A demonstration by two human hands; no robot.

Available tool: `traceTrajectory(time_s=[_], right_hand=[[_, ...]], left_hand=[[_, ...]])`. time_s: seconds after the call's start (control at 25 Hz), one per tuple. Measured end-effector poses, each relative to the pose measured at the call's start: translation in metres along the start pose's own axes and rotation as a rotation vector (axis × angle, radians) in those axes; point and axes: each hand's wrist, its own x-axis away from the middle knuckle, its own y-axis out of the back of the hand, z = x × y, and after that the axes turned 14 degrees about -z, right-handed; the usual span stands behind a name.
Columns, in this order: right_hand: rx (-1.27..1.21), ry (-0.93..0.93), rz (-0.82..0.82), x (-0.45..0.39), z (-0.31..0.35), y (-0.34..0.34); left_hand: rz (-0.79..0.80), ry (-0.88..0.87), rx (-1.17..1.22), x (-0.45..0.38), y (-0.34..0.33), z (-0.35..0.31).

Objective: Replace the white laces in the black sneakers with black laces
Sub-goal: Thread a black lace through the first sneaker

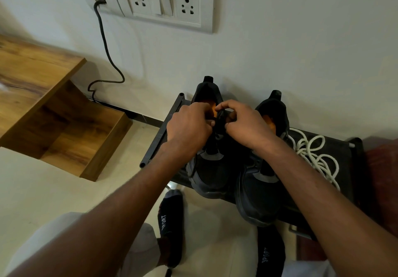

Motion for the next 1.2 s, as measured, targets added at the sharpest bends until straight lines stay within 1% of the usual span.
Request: traceTrajectory(time_s=[0.04, 0.12, 0.2, 0.32, 0.4, 0.48, 0.64, 0.76, 0.88, 0.96, 1.0, 1.04, 1.08, 1.16, 1.2], right_hand=[[-0.003, -0.002, -0.001, 0.000, 0.000, 0.000], [-0.002, 0.002, -0.006, 0.000, 0.001, 0.000], [-0.006, 0.004, -0.021, 0.000, 0.001, -0.001], [-0.028, -0.038, -0.077, -0.001, -0.002, -0.003], [0.022, -0.045, -0.119, -0.001, -0.003, -0.003], [0.095, -0.015, -0.130, -0.001, -0.002, -0.002], [0.096, 0.019, -0.095, 0.001, -0.001, 0.001], [0.067, 0.045, -0.107, 0.001, -0.001, -0.001], [0.020, -0.018, -0.106, -0.001, 0.000, -0.005], [0.009, -0.055, -0.152, -0.002, 0.004, -0.007], [-0.039, -0.060, -0.193, -0.003, 0.006, -0.007], [-0.174, -0.078, -0.249, -0.004, 0.010, -0.006], [-0.420, -0.114, -0.303, -0.005, 0.016, 0.001], [-1.046, -0.198, -0.378, -0.006, 0.026, 0.023], [-1.232, -0.209, -0.391, -0.007, 0.029, 0.034]], left_hand=[[-0.025, -0.033, -0.079, 0.000, 0.000, -0.001], [-0.060, -0.087, -0.129, 0.000, 0.000, -0.001], [-0.056, -0.089, -0.052, -0.002, -0.003, 0.002], [-0.022, 0.022, 0.124, -0.006, -0.007, 0.007], [0.003, 0.045, 0.168, -0.007, -0.007, 0.008], [0.026, 0.030, 0.194, -0.008, -0.007, 0.008], [0.046, 0.023, 0.205, -0.010, -0.004, 0.010], [0.092, -0.007, 0.173, -0.012, -0.002, 0.009], [0.097, -0.028, 0.130, -0.016, 0.000, 0.011], [0.078, -0.036, 0.094, -0.019, 0.002, 0.014], [0.079, -0.040, 0.083, -0.020, 0.003, 0.015], [0.090, -0.040, 0.077, -0.021, 0.004, 0.017], [0.105, -0.040, 0.074, -0.021, 0.005, 0.017], [0.124, -0.037, 0.084, -0.022, 0.007, 0.017], [0.123, -0.034, 0.092, -0.023, 0.008, 0.017]])
